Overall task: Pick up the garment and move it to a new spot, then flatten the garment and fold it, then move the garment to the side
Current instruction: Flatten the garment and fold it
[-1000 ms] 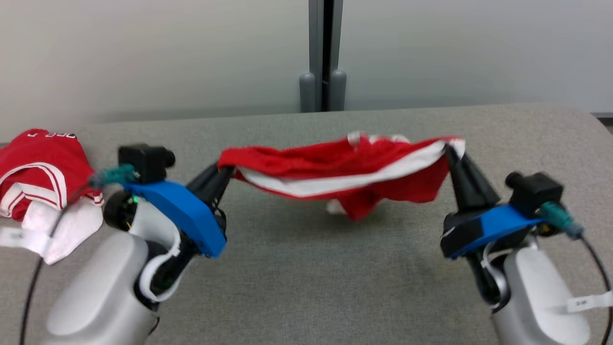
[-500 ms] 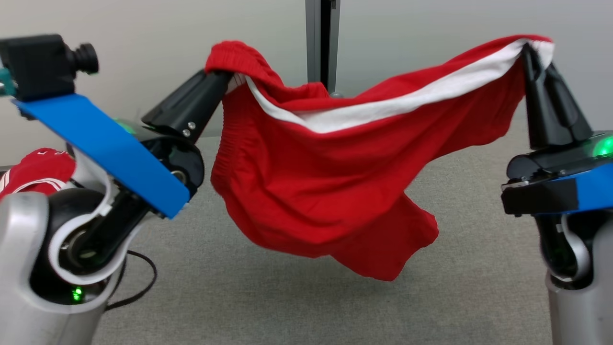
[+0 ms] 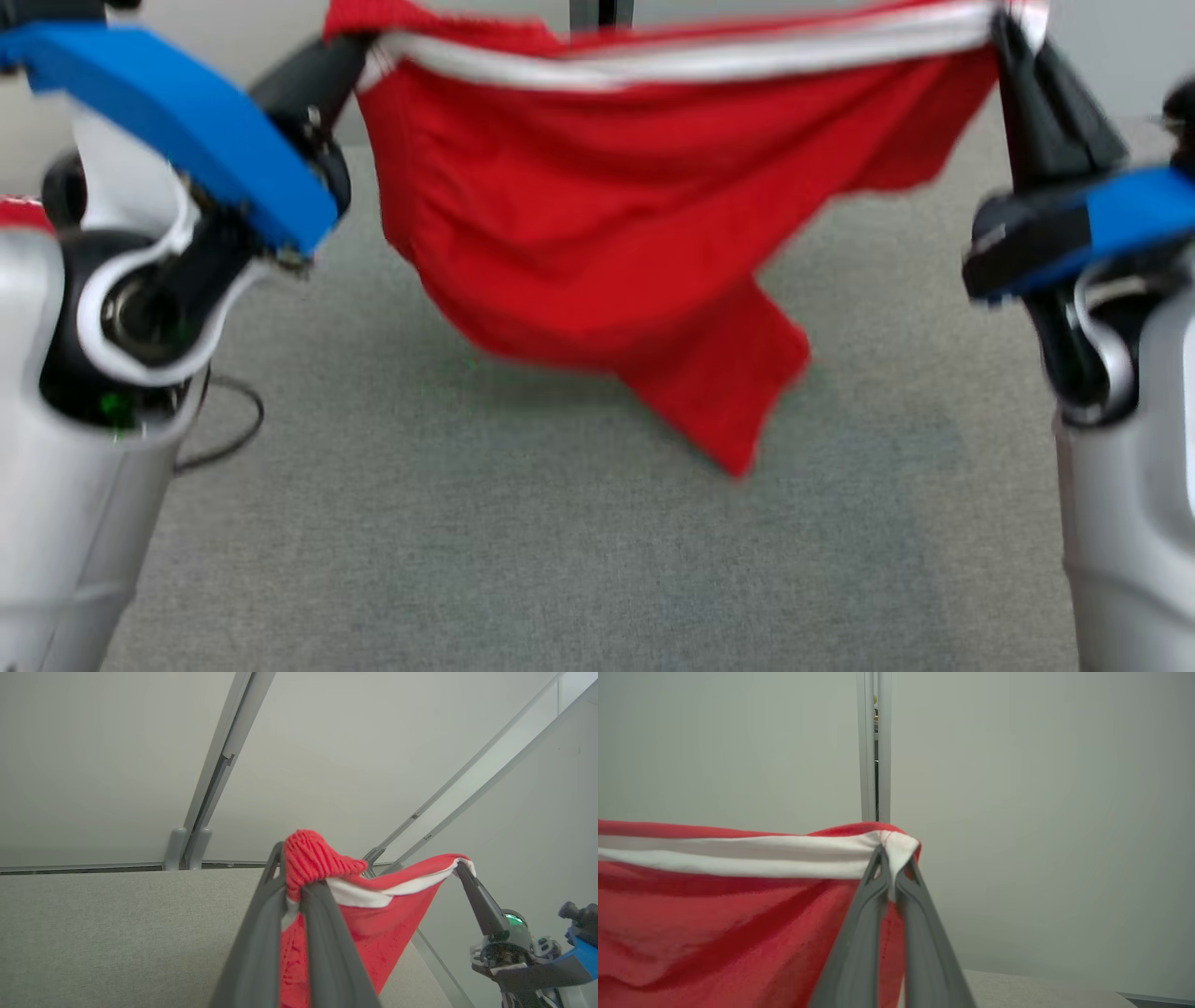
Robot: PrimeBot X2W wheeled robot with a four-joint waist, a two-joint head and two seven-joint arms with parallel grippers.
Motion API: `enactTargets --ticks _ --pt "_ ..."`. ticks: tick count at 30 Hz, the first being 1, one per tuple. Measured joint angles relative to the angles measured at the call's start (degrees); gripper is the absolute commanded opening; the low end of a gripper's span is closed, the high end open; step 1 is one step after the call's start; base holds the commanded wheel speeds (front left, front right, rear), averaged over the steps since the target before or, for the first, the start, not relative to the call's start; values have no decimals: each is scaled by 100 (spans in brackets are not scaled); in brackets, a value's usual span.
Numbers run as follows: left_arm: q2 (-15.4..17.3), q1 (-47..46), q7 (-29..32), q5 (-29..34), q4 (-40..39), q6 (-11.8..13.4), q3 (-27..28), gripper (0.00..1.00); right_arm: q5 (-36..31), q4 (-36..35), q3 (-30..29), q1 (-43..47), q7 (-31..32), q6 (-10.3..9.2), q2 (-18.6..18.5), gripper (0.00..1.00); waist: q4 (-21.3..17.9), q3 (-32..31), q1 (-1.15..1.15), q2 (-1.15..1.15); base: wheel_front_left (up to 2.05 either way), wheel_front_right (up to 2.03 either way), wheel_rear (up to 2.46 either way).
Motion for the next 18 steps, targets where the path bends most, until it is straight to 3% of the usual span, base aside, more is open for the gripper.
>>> enactTargets --ticks 4,9,13,18 --pt "-366 -1007 -472 378 967 -100 -7 0 -265 937 -29 -1352 -353 1 -3 0 -3 487 1 0 0 0 0" --pt "-843 -2013 -1332 637 1805 -531 108 0 -657 1803 -227 -2539 -813 1 113 0 78 1012 1 0 0 0 0" --pt "-958 -2016 -1611 692 2346 -928 -22 0 -853 2547 -280 -2672 -1071 0 194 0 172 1371 1 0 0 0 0" --pt "-1072 -1200 -1694 620 3061 -1215 -279 0 -961 3694 -199 -2249 -1317 1 243 0 311 1717 1 0 0 0 0"
